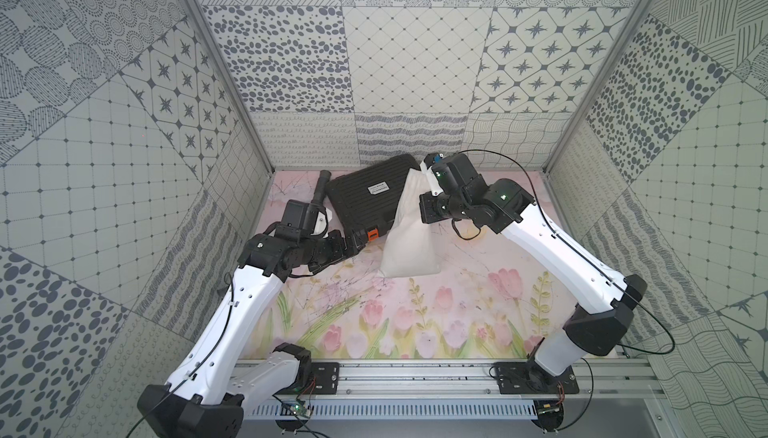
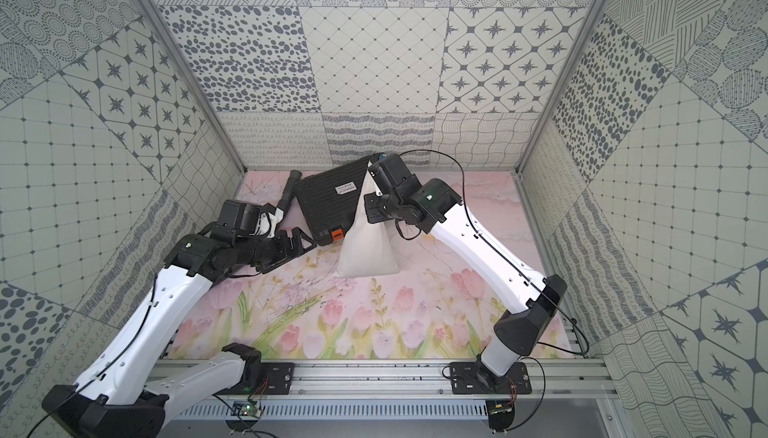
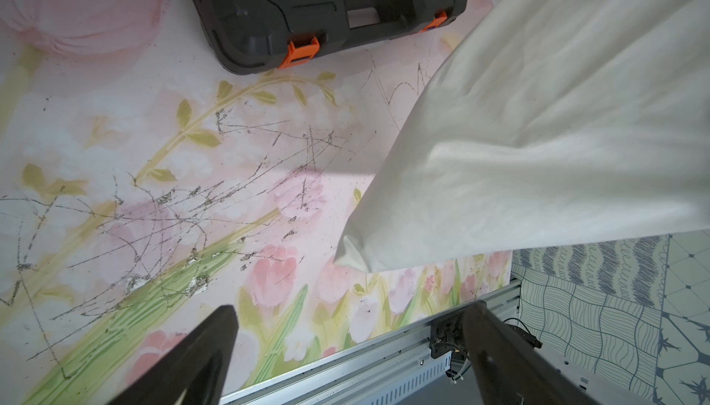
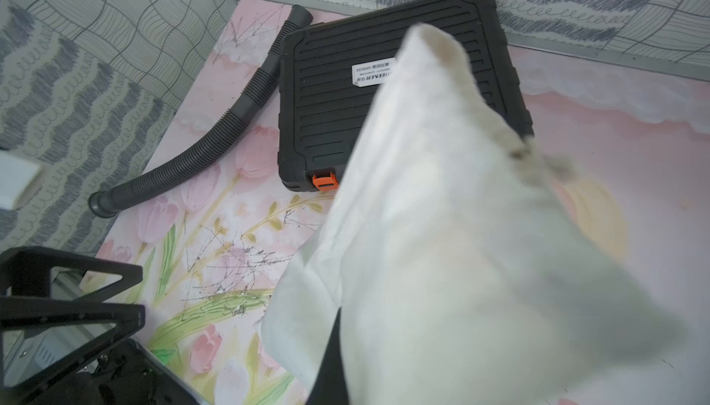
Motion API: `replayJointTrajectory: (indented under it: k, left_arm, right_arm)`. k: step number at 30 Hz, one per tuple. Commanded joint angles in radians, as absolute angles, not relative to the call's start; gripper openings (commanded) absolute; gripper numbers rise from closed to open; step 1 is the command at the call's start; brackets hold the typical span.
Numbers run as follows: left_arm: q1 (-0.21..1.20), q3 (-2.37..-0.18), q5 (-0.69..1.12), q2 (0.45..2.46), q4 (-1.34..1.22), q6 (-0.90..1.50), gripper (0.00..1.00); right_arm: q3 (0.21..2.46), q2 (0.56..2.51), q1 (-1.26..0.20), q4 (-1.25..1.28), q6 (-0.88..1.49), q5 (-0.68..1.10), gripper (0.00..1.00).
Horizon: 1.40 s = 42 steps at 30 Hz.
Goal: Close the soil bag
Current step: Place the soil bag at the center of the board.
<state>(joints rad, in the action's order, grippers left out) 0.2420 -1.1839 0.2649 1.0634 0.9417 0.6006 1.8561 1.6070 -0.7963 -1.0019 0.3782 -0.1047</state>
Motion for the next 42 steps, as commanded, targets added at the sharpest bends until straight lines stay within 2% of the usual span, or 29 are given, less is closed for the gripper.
replayJointTrajectory:
  k: [1,11,16,25,35,42]
  left_arm:
    - [0.242,-1.149,0.315,1.017,0.877,0.604,0.96]
    - [0.241,-1.102,0.348,0.955,0.841,0.608,0.96]
    - [0.243,-1.043,0.36,0.919,0.777,0.606,0.96]
    - [0.242,-0.917,0.396,0.819,0.605,0.546,0.96]
    - [0.242,-0.859,0.532,0.924,0.371,0.416,0.96]
    - [0.242,-0.939,0.567,0.993,0.292,0.337,0.96]
  right_arm:
    - [1.79,1.542,-0.788,-0.809,0.319,0.006,0.0]
    - [1.667,1.509,-0.788,-0.738,0.308,0.131,0.0]
    - [1.568,1.512,-0.776,-0.695,0.234,0.3,0.0]
    - [1.314,1.43,-0.75,-0.628,0.138,0.361,0.0]
    - [1.195,1.315,-0.751,-0.616,0.099,0.421,0.0]
    - [1.17,1.261,-0.752,-0.619,0.054,0.423,0.0]
